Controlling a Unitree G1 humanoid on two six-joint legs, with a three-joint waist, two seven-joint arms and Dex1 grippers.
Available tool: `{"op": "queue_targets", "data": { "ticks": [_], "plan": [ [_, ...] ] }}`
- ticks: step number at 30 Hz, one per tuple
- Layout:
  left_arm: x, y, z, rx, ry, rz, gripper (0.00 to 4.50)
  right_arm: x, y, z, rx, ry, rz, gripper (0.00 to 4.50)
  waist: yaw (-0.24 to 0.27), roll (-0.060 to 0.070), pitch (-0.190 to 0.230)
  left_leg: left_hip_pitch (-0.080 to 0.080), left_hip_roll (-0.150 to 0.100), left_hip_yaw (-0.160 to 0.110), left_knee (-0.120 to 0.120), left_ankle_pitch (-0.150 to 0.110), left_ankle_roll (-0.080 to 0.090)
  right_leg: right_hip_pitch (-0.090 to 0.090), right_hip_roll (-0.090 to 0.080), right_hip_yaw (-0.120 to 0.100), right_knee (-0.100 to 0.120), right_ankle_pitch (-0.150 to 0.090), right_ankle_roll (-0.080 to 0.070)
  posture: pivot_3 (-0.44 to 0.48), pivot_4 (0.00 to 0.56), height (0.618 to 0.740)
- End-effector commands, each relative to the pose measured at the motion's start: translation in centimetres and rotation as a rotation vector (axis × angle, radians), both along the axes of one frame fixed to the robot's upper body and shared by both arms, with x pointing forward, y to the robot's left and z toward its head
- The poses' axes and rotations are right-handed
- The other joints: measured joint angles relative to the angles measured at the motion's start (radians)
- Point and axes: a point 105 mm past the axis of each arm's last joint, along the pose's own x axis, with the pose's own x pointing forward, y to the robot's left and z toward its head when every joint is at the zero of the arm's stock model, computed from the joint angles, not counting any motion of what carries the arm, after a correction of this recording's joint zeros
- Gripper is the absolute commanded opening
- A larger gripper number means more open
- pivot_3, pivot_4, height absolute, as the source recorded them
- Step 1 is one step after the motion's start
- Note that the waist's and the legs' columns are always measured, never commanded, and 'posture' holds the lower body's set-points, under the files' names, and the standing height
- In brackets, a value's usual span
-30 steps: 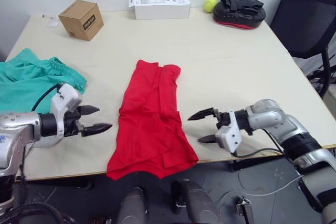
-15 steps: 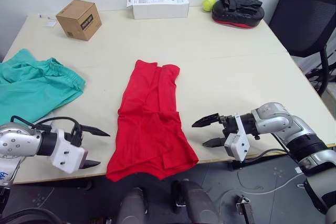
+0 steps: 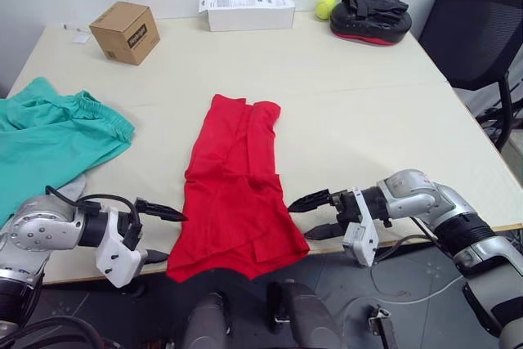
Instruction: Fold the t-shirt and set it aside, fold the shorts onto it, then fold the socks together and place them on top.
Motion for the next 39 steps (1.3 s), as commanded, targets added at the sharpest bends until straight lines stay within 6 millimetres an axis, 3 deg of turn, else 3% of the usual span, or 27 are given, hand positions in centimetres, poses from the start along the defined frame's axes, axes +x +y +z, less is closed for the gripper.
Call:
{"op": "queue_targets", "data": {
  "ticks": [1, 2, 6, 12, 16, 20, 25, 30, 39],
  "plan": [
    [-1.1, -0.7, -1.3, 0.003, 0.072, -0.020, 3.51, -1.3, 1.2, -1.2, -0.029, 0.031, 0.066, 4.50, -0.001, 0.000, 0.000, 0.000, 0.000, 0.000, 0.000, 0.000, 0.000, 0.000, 0.000, 0.000, 0.000, 0.000, 0.000, 0.000, 0.150, 0.740],
    [-1.2, -0.7, -1.4, 0.004, 0.086, -0.017, 3.26, -1.4, 1.4, -1.3, -0.031, 0.041, 0.069, 4.50, -0.001, 0.000, 0.000, 0.000, 0.000, 0.000, 0.000, 0.000, 0.000, 0.000, 0.000, 0.000, 0.000, 0.000, 0.000, 0.000, 0.150, 0.740],
    [-1.7, -0.8, -1.7, 0.009, 0.140, 0.003, 1.97, -1.6, 2.0, -1.7, -0.035, 0.077, 0.067, 3.55, -0.001, 0.000, 0.000, 0.000, 0.000, 0.000, -0.001, 0.000, 0.000, 0.000, 0.000, 0.000, 0.000, 0.000, 0.000, 0.000, 0.150, 0.740],
    [-1.4, -1.4, -1.7, -0.039, 0.241, 0.100, 0.00, -0.8, 2.1, -1.9, -0.042, 0.158, -0.008, 1.33, 0.000, 0.000, 0.000, 0.000, 0.000, 0.000, 0.000, 0.000, 0.000, 0.000, 0.000, 0.000, 0.000, 0.000, 0.000, 0.000, 0.150, 0.740],
    [-1.4, -1.9, -1.1, -0.112, 0.339, 0.197, 0.00, -0.2, 2.3, -0.6, 0.006, 0.330, -0.119, 0.02, 0.000, 0.000, 0.000, 0.000, 0.000, 0.000, 0.001, 0.001, 0.001, 0.000, 0.000, 0.000, 0.000, 0.000, 0.000, 0.000, 0.150, 0.740],
    [-2.8, -2.0, -0.7, -0.110, 0.489, 0.256, 0.00, -1.3, 1.7, 0.3, -0.021, 0.451, -0.133, 0.02, 0.001, 0.000, 0.000, -0.001, 0.000, -0.001, 0.000, 0.000, 0.001, 0.000, 0.000, 0.000, 0.001, 0.000, 0.000, 0.000, 0.150, 0.740],
    [-6.0, -1.6, -0.6, -0.024, 0.658, 0.282, 0.00, -3.6, 0.4, 0.9, -0.112, 0.555, -0.106, 0.02, 0.003, 0.001, 0.001, -0.001, 0.000, -0.002, -0.002, -0.001, 0.000, -0.001, 0.000, -0.001, 0.000, -0.001, 0.001, 0.000, 0.150, 0.740],
    [-6.9, -1.8, -0.4, -0.020, 0.698, 0.299, 0.00, -5.4, -0.3, 2.5, -0.135, 0.737, -0.136, 0.02, 0.011, 0.001, 0.001, -0.002, 0.000, -0.002, -0.002, -0.001, -0.001, -0.002, 0.001, -0.001, -0.002, -0.003, 0.000, 0.000, 0.150, 0.740],
    [-7.5, -2.9, 1.4, -0.121, 0.856, 0.349, 0.00, -6.5, -1.4, 4.7, -0.176, 0.967, -0.207, 0.02, 0.026, 0.001, 0.001, -0.005, 0.000, -0.003, -0.001, -0.002, 0.001, -0.003, 0.002, 0.000, -0.008, -0.003, 0.000, 0.000, 0.150, 0.740]
  ]
}}
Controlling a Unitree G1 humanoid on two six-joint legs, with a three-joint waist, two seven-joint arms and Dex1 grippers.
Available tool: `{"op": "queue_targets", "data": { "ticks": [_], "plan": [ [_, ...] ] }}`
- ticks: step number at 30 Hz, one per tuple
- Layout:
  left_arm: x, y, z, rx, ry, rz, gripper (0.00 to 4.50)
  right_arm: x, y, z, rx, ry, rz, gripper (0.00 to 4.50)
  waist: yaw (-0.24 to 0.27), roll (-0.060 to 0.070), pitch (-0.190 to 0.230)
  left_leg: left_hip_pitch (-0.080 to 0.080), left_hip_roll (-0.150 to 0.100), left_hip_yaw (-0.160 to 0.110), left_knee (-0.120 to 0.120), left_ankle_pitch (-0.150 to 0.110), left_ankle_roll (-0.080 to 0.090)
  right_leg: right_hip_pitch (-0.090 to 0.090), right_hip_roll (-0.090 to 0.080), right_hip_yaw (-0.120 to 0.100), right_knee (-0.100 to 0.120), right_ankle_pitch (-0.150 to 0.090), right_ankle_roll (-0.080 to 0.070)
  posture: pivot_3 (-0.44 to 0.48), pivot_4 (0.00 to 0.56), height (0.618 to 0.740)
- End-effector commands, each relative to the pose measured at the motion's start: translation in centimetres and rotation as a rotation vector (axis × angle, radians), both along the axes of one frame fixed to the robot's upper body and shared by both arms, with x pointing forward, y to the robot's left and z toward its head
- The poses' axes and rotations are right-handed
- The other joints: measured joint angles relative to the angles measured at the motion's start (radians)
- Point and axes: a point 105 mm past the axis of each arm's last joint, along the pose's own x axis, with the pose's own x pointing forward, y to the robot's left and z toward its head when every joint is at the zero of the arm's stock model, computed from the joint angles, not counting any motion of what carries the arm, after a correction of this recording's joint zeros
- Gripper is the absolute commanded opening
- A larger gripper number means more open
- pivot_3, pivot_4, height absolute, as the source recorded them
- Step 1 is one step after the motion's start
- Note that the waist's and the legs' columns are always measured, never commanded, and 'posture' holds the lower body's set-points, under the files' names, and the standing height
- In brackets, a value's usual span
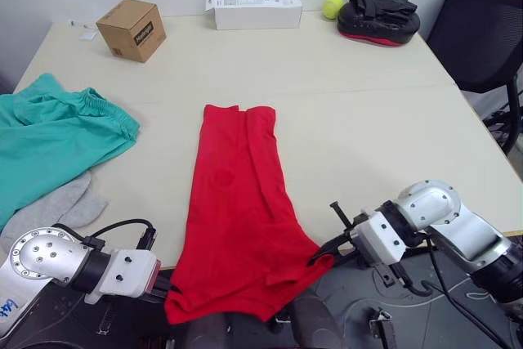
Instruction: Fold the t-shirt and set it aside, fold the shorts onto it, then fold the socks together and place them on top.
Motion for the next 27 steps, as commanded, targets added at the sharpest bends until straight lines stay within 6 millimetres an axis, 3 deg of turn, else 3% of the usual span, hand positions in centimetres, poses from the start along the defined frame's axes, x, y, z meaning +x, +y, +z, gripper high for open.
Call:
{"op": "queue_targets", "data": {
  "ticks": [1, 7, 16, 19, 22, 27],
  "plan": [
    [0.0, -0.4, 1.4, -0.031, 0.032, 0.010, 0.00, -0.4, -0.2, 1.7, 0.005, 0.041, 0.000, 0.02, 0.000, 0.000, 0.000, 0.000, 0.000, 0.000, 0.000, -0.001, 0.000, 0.000, 0.000, 0.000, 0.000, 0.000, 0.000, 0.000, 0.150, 0.740],
    [8.4, 0.1, 5.5, -0.172, -0.155, 0.286, 0.00, 3.9, 0.5, 3.7, 0.063, -0.044, -0.136, 0.02, 0.001, 0.001, 0.001, -0.001, 0.000, -0.002, 0.003, -0.001, 0.000, 0.000, 0.003, 0.000, 0.000, 0.001, 0.001, 0.000, 0.150, 0.740],
    [17.7, 1.0, 11.5, -0.386, -0.329, 0.586, 0.00, 15.1, 0.5, 8.1, 0.189, -0.222, -0.520, 0.02, -0.005, 0.000, 0.001, -0.004, 0.000, 0.001, 0.007, -0.002, 0.000, -0.004, 0.004, 0.004, 0.008, 0.005, 0.004, 0.000, 0.150, 0.740],
    [20.8, 1.0, 12.0, -0.427, -0.376, 0.695, 0.00, 18.9, 0.8, 8.5, 0.207, -0.285, -0.683, 0.02, -0.005, 0.000, 0.001, -0.004, 0.002, 0.001, 0.007, 0.000, -0.006, -0.005, 0.006, 0.004, 0.009, 0.004, 0.003, 0.000, 0.150, 0.740],
    [23.0, 1.0, 11.9, -0.449, -0.395, 0.767, 0.00, 20.9, 1.1, 8.3, 0.196, -0.334, -0.763, 0.02, -0.006, 0.000, 0.001, -0.006, 0.003, 0.002, 0.007, 0.002, -0.010, -0.007, 0.007, 0.004, 0.009, 0.004, 0.003, 0.000, 0.150, 0.740],
    [26.2, 0.8, 10.0, -0.426, -0.405, 0.843, 0.00, 23.6, 2.2, 7.4, 0.171, -0.365, -0.891, 0.02, -0.009, 0.000, 0.001, -0.017, 0.003, 0.007, 0.011, 0.002, -0.010, -0.021, 0.006, 0.007, 0.015, 0.004, 0.004, 0.000, 0.150, 0.740]
  ]
}}
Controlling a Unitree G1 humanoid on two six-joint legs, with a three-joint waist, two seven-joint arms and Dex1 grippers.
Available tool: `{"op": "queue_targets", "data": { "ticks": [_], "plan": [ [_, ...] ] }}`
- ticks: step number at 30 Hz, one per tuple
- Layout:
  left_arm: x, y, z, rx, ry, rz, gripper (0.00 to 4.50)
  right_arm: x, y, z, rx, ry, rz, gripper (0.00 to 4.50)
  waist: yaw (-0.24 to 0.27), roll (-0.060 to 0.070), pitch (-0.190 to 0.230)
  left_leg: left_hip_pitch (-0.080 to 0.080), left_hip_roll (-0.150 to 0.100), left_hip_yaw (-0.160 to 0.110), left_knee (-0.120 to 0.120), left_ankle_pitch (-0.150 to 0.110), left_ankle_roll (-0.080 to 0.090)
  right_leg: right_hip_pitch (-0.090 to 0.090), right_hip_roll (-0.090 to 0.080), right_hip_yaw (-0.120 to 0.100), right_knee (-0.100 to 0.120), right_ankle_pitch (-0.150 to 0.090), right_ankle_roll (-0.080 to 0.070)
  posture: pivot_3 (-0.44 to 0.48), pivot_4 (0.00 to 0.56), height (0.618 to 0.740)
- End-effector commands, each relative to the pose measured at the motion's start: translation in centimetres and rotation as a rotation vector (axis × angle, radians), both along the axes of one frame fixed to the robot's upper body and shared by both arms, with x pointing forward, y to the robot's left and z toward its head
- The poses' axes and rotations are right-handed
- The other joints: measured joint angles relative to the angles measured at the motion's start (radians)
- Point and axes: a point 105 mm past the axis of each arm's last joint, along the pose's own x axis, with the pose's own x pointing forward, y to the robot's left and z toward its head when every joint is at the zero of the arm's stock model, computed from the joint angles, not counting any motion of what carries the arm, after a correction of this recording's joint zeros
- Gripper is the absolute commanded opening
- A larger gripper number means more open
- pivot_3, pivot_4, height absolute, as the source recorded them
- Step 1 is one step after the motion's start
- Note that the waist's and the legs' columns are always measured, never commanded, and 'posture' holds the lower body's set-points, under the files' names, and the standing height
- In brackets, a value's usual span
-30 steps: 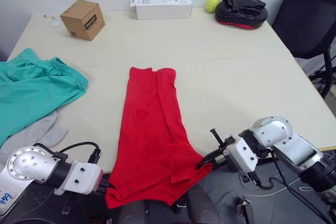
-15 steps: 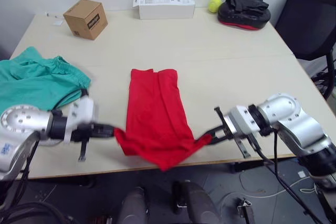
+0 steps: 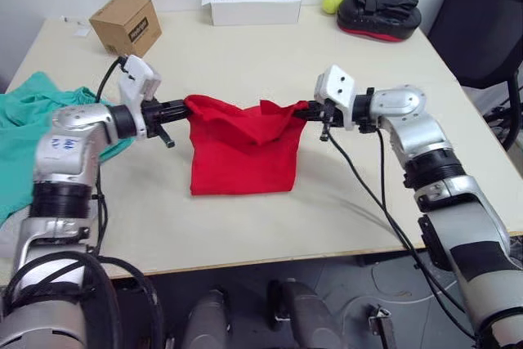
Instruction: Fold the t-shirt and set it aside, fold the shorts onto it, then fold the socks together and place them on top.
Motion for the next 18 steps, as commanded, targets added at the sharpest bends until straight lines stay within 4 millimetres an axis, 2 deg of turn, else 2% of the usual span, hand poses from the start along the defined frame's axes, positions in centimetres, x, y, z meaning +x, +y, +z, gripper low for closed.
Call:
{"op": "queue_targets", "data": {
  "ticks": [1, 4, 9, 11, 12, 14, 18],
  "plan": [
    [1.6, 0.4, -0.3, 0.025, -0.031, 0.057, 0.00, 1.1, 0.5, 0.7, 0.005, -0.054, -0.055, 0.02, -0.002, 0.000, 0.000, 0.000, 0.000, 0.000, 0.000, 0.000, 0.000, 0.000, 0.000, 0.000, 0.000, 0.000, 0.000, 0.000, 0.150, 0.740],
    [2.8, 0.9, -1.6, -0.004, 0.013, 0.126, 0.00, 1.8, 1.1, 0.4, 0.081, 0.021, -0.102, 0.02, -0.009, 0.000, 0.000, 0.000, 0.001, 0.002, 0.000, 0.000, 0.000, -0.001, 0.000, 0.001, 0.002, 0.000, 0.000, 0.000, 0.150, 0.740],
    [3.4, 1.7, -2.8, -0.040, 0.087, 0.182, 0.00, 1.9, 1.4, -0.3, 0.133, 0.127, -0.124, 0.02, -0.021, 0.000, 0.000, 0.001, 0.001, 0.003, 0.003, 0.000, 0.000, -0.001, 0.000, 0.002, 0.005, 0.000, 0.000, 0.000, 0.150, 0.740],
    [3.3, 1.9, -3.3, -0.042, 0.121, 0.186, 0.46, 1.9, 1.6, -0.5, 0.149, 0.163, -0.122, 0.00, -0.023, 0.000, 0.000, 0.002, 0.001, 0.004, 0.003, 0.000, 0.000, -0.001, 0.000, 0.002, 0.007, 0.000, 0.000, 0.000, 0.150, 0.740],
    [3.2, 1.8, -3.4, -0.049, 0.130, 0.179, 0.63, 1.9, 1.6, -0.6, 0.157, 0.180, -0.134, 0.22, -0.024, 0.000, 0.000, 0.002, 0.001, 0.004, 0.003, 0.000, -0.001, -0.001, 0.000, 0.003, 0.008, 0.000, 0.000, 0.000, 0.150, 0.740],
    [3.2, 2.0, -3.5, -0.069, 0.151, 0.189, 1.25, 2.0, 1.6, -0.9, 0.179, 0.228, -0.159, 0.72, -0.025, 0.000, 0.000, 0.003, 0.001, 0.004, 0.003, 0.001, -0.002, -0.001, 0.000, 0.003, 0.009, 0.000, 0.000, 0.000, 0.150, 0.740],
    [3.3, 2.8, -2.9, -0.103, 0.164, 0.220, 2.55, 2.5, 1.0, -1.0, 0.225, 0.285, -0.234, 2.11, -0.024, 0.000, 0.000, 0.004, 0.001, 0.004, 0.003, 0.002, -0.003, -0.001, 0.000, 0.003, 0.011, 0.000, 0.000, 0.000, 0.150, 0.740]
  ]
}}
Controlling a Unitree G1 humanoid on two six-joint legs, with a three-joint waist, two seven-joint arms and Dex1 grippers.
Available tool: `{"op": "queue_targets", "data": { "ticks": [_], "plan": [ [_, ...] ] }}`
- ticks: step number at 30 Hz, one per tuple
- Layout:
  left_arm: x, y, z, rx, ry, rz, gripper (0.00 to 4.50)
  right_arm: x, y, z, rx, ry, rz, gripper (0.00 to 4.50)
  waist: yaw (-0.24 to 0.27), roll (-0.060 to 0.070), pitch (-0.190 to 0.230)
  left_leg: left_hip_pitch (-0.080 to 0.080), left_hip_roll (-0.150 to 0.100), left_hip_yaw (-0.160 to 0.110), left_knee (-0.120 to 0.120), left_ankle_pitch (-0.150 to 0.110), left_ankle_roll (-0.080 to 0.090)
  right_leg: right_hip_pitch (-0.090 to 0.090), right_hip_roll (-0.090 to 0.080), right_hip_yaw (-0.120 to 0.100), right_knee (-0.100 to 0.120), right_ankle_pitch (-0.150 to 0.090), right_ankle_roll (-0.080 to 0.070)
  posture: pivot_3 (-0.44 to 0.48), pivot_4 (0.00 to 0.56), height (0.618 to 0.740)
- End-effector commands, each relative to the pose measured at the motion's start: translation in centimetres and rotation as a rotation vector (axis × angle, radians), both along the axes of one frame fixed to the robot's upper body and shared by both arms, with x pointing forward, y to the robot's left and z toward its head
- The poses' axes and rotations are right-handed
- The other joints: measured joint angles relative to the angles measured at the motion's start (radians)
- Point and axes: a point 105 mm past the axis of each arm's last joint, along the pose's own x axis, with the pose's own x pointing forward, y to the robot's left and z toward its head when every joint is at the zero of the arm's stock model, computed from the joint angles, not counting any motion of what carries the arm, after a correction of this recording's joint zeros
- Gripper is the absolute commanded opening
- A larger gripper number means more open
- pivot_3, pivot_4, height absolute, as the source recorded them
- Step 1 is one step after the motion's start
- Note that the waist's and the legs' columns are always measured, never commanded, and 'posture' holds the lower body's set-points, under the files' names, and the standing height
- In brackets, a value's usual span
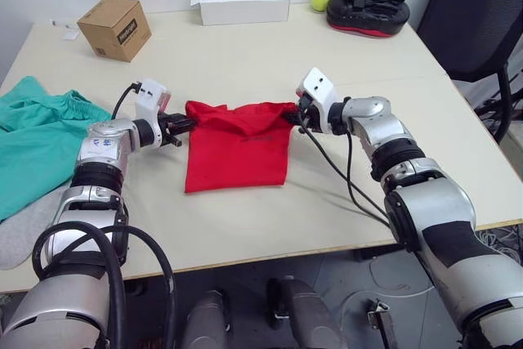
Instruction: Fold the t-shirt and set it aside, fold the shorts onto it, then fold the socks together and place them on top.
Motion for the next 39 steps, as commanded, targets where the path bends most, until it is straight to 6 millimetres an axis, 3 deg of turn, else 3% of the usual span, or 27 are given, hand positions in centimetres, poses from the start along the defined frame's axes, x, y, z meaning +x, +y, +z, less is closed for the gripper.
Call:
{"op": "queue_targets", "data": {
  "ticks": [1, 6, 7, 10, 13, 15, 20, 25, 34, 37, 39],
  "plan": [
    [0.3, 1.1, 2.9, -0.037, -0.057, 0.030, 2.90, 0.8, -0.2, 2.3, 0.075, -0.010, -0.071, 2.47, 0.000, 0.000, 0.000, 0.000, 0.000, 0.000, 0.000, 0.000, 0.000, 0.000, 0.000, 0.000, 0.000, 0.000, 0.000, 0.000, 0.150, 0.740],
    [-0.6, 2.7, 5.2, -0.072, -0.090, 0.032, 4.48, 1.2, -1.3, 4.4, 0.153, -0.025, -0.117, 4.18, -0.010, 0.000, 0.000, 0.000, 0.000, 0.000, 0.000, 0.000, 0.000, -0.001, 0.000, 0.000, 0.001, 0.000, -0.001, 0.000, 0.150, 0.740],
    [-0.9, 2.8, 5.5, -0.070, -0.096, 0.019, 4.50, 1.3, -1.5, 4.8, 0.165, -0.025, -0.127, 4.47, -0.012, 0.000, 0.000, 0.000, 0.000, 0.000, 0.000, 0.000, -0.001, -0.001, 0.000, 0.000, 0.001, 0.000, -0.001, 0.000, 0.150, 0.740],
    [-4.5, 1.0, 6.6, 0.043, -0.154, -0.205, 4.50, 0.6, -1.5, 6.3, 0.103, -0.145, -0.035, 4.47, -0.025, 0.000, 0.000, 0.000, 0.000, 0.000, -0.002, 0.000, -0.001, -0.001, 0.000, 0.001, 0.001, 0.000, -0.001, 0.000, 0.150, 0.740],
    [-9.8, -1.5, 5.8, 0.177, -0.160, -0.447, 4.50, -2.8, -0.2, 6.7, -0.001, -0.323, 0.249, 4.47, -0.026, 0.000, 0.000, 0.000, 0.001, 0.001, -0.006, 0.000, -0.002, -0.001, 0.001, 0.003, 0.002, 0.000, -0.001, 0.000, 0.150, 0.740],
    [-12.4, -1.9, 3.7, 0.314, -0.128, -0.523, 4.50, -5.8, 0.6, 5.3, -0.089, -0.399, 0.409, 4.47, -0.023, 0.000, 0.000, 0.000, 0.002, 0.000, -0.008, -0.002, -0.003, -0.001, 0.004, 0.003, 0.000, -0.001, 0.000, 0.000, 0.150, 0.740],
    [-15.5, -1.4, -0.3, 0.538, -0.104, -0.607, 4.50, -11.5, 1.7, 0.8, -0.272, -0.480, 0.661, 4.47, -0.020, 0.000, 0.000, 0.001, 0.002, -0.003, -0.007, -0.003, -0.004, 0.000, 0.005, 0.005, -0.004, -0.004, 0.001, 0.000, 0.150, 0.740],
    [-13.8, -1.5, -0.6, 0.586, -0.201, -0.508, 4.50, -12.8, 2.5, -1.9, -0.324, -0.523, 0.678, 4.47, -0.017, 0.000, 0.000, 0.001, -0.002, -0.003, -0.006, 0.000, 0.009, 0.002, 0.004, 0.007, -0.009, 0.002, -0.001, 0.000, 0.150, 0.740],
    [-12.0, -2.5, -2.0, 0.623, -0.265, -0.452, 4.50, -10.1, 4.4, -3.5, -0.366, -0.613, 0.566, 4.47, -0.018, -0.001, -0.001, 0.001, -0.001, -0.002, -0.009, 0.004, 0.006, 0.002, 0.005, 0.009, -0.013, 0.009, -0.002, 0.000, 0.150, 0.740],
    [-11.9, -2.5, -2.6, 0.626, -0.254, -0.450, 3.94, -9.6, 4.3, -4.2, -0.393, -0.612, 0.562, 3.92, -0.020, -0.001, -0.001, 0.001, -0.001, -0.001, -0.009, 0.004, 0.004, 0.002, 0.005, 0.010, -0.013, 0.008, -0.001, 0.000, 0.150, 0.740],
    [-11.8, -2.5, -2.9, 0.625, -0.247, -0.442, 3.34, -9.3, 4.2, -4.4, -0.391, -0.607, 0.552, 3.27, -0.020, -0.001, -0.001, 0.001, -0.001, 0.000, -0.008, 0.004, 0.005, 0.002, 0.005, 0.011, -0.013, 0.009, -0.001, 0.000, 0.150, 0.740]
  ]
}}
